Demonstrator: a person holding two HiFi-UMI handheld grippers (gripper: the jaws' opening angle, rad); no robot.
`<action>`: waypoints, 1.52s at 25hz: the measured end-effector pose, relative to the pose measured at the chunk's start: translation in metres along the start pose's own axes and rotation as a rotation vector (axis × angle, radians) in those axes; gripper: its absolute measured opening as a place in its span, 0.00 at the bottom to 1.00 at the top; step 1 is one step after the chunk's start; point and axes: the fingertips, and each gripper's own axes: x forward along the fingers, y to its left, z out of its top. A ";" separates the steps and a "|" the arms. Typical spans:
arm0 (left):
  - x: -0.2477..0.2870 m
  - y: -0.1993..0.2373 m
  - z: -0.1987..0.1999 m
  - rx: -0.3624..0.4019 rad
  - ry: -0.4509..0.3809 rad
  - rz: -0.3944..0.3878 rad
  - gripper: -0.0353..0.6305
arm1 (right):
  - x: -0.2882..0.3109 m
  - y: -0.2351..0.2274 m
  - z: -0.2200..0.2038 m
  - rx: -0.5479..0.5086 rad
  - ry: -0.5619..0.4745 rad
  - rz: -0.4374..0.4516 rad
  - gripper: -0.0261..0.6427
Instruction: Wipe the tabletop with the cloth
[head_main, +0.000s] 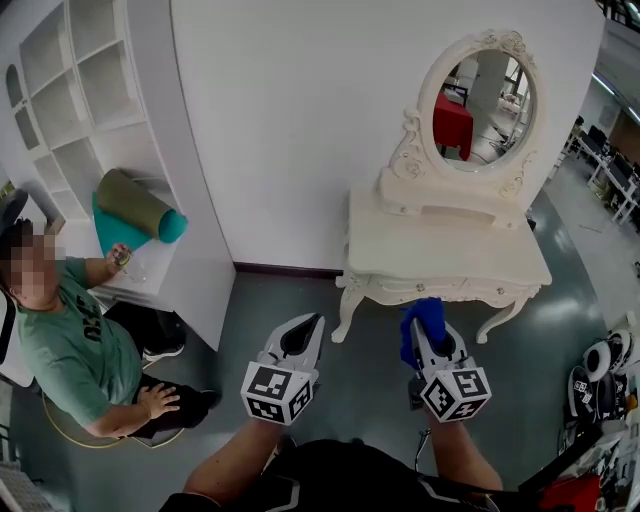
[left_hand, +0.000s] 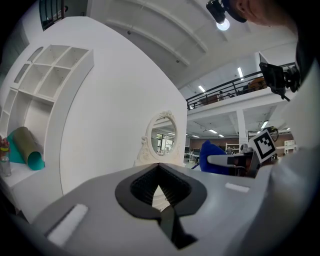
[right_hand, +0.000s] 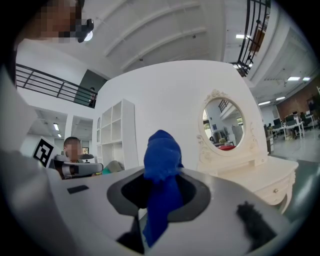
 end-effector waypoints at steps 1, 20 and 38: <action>0.003 -0.003 -0.001 0.000 0.003 0.000 0.06 | -0.001 -0.003 0.000 0.002 -0.001 0.001 0.18; 0.072 -0.063 -0.017 0.028 0.026 0.019 0.06 | -0.014 -0.081 -0.009 0.010 0.028 0.078 0.18; 0.172 0.046 -0.017 0.021 0.048 -0.006 0.06 | 0.138 -0.106 -0.020 0.005 0.093 0.084 0.18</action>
